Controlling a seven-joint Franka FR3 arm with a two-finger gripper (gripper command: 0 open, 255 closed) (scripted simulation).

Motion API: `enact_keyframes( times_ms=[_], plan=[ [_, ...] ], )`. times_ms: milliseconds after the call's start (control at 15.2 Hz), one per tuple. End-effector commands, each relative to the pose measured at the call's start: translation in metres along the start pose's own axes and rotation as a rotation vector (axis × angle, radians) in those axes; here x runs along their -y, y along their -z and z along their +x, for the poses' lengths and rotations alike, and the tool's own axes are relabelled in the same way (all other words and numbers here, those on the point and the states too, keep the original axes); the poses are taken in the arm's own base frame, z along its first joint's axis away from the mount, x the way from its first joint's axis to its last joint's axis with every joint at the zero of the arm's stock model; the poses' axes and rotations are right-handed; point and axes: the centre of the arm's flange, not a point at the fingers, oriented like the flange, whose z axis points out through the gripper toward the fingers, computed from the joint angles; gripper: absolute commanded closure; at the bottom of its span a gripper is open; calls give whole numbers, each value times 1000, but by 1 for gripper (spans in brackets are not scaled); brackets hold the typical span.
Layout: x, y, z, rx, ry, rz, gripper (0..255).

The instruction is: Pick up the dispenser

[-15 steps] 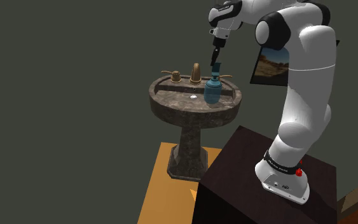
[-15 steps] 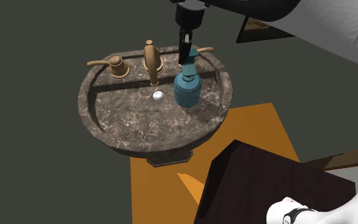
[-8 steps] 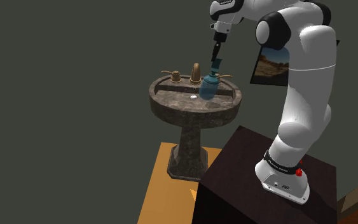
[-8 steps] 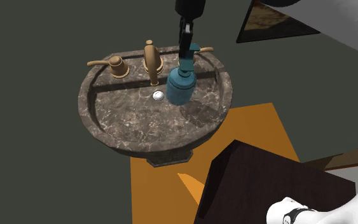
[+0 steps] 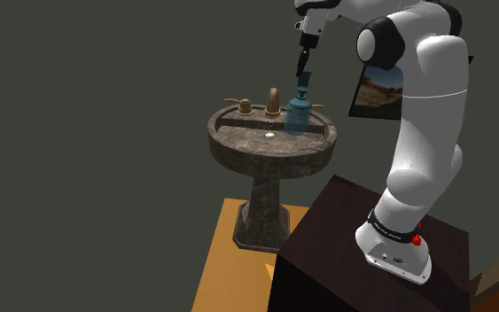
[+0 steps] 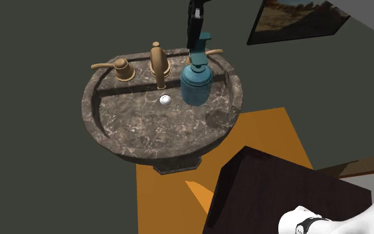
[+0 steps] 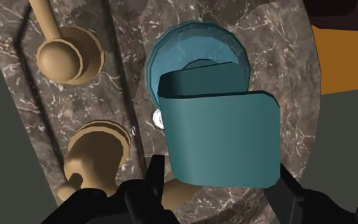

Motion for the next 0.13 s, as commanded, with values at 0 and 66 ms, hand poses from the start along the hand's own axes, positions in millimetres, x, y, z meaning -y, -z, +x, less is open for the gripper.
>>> enact_keyframes(
  times_ms=[0,66],
  plan=[
    [1,7,2,0,0,0,255],
    [1,7,2,0,0,0,255]
  ],
)
